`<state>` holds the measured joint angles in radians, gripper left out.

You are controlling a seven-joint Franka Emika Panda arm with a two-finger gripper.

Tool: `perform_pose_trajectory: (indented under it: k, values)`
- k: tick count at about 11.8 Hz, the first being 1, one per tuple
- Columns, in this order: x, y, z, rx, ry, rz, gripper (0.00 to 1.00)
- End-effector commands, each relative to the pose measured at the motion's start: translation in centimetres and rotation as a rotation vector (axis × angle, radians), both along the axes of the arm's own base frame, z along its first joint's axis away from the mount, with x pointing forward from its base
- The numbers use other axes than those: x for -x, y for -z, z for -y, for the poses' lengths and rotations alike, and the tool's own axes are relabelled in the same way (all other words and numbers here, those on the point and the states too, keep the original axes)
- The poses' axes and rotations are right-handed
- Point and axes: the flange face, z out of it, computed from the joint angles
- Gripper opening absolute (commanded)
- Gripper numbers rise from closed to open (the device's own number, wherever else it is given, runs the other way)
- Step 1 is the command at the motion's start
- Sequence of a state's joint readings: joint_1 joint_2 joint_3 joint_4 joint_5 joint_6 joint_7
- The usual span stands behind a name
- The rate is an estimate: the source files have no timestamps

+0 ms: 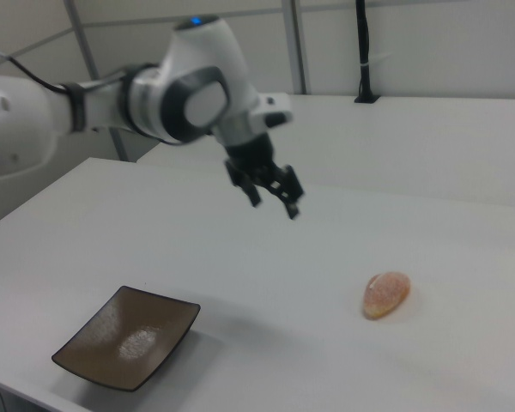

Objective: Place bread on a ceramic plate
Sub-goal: 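Move the open gripper down toward the orange bread roll, then close the gripper around the orange bread roll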

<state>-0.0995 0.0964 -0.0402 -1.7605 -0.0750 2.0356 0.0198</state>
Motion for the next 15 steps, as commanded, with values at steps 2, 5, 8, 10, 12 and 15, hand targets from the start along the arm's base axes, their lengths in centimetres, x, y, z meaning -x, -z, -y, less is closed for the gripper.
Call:
perform_pose_trajectory:
  k: [2, 5, 8, 10, 12, 15]
  values:
    - [-3.1, 6.1, 6.4, 0.084, 0.046, 0.069, 1.00]
    - [-4.8, 11.0, 10.5, 0.125, 0.079, 0.162, 1.00]
    - [-5.6, 15.6, 13.0, 0.144, 0.093, 0.204, 1.00]
    - [-6.1, 18.4, 13.6, 0.158, 0.084, 0.238, 1.00]
    - [-6.8, 20.4, 14.7, 0.185, 0.069, 0.230, 1.00]
    - [-7.7, 22.3, 14.6, 0.222, 0.023, 0.204, 0.74]
